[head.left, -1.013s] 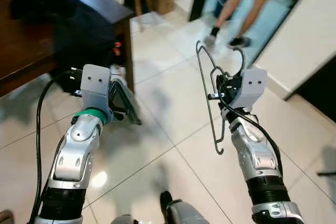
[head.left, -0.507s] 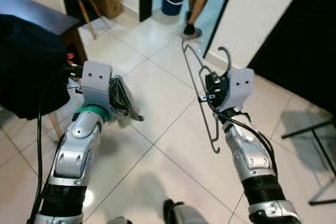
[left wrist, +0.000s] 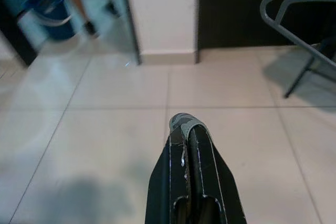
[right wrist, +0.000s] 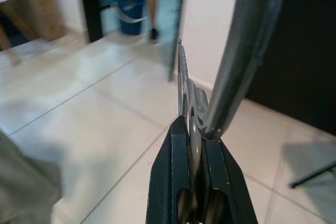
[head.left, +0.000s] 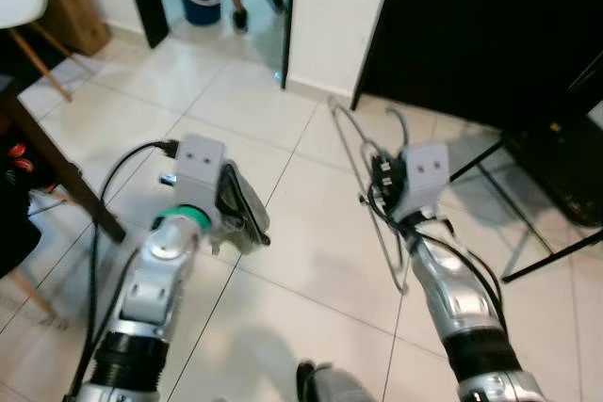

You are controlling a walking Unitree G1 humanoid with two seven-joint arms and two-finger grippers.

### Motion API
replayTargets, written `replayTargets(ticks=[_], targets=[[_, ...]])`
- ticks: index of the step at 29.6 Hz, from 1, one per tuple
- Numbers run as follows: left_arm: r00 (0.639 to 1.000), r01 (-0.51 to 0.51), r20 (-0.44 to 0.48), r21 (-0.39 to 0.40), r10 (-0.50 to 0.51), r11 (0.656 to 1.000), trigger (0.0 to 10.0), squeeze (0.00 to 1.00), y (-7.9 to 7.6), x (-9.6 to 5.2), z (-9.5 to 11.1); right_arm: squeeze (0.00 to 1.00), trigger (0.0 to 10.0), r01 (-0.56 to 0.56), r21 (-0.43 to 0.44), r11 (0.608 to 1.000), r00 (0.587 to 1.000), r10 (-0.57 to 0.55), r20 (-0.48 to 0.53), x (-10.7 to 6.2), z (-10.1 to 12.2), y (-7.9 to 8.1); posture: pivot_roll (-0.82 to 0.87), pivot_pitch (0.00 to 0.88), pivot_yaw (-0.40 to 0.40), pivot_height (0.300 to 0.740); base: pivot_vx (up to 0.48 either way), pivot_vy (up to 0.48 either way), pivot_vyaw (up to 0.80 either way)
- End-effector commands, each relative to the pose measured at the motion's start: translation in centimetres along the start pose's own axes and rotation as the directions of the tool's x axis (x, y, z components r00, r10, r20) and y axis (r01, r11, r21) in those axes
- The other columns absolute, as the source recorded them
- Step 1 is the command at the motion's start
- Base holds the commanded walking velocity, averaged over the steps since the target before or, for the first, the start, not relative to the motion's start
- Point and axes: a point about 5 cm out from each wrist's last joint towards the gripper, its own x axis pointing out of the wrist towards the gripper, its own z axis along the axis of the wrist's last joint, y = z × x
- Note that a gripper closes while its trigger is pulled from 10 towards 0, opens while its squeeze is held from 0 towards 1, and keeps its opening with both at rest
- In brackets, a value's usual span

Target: Hang hanger

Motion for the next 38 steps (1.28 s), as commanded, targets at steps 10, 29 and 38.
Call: replayTargets(ticks=[10, 29, 38], targets=[[1.000, 0.013, 0.013, -0.021, -0.013, 1.000, 10.0, 0.00, -0.3, 0.1, 0.2, 0.00, 10.0, 0.001, 0.005, 1.000, 1.000, -0.001, 0.002, -0.2, -0.3, 0.2, 0.01, 0.071, 0.019, 0.740, 0.000, 0.000, -0.80], [0.999, -0.002, 0.041, -0.022, 0.003, 1.000, 10.0, 0.00, 0.0, 0.4, 1.0, 0.00, 10.0, 0.006, 0.009, 1.000, 1.000, -0.006, 0.014, 0.0, -0.1, 0.3, 0.01, 0.077, 0.025, 0.740, 0.000, 0.000, -0.80], [0.998, 0.013, 0.056, -0.029, -0.012, 0.999, 10.0, 0.00, -0.2, 0.7, 1.5, 0.00, 10.0, 0.025, 0.006, 1.000, 0.999, -0.025, 0.035, 0.0, 0.4, -0.1, 0.00, 0.078, 0.035, 0.740, 0.000, 0.000, -0.80]])
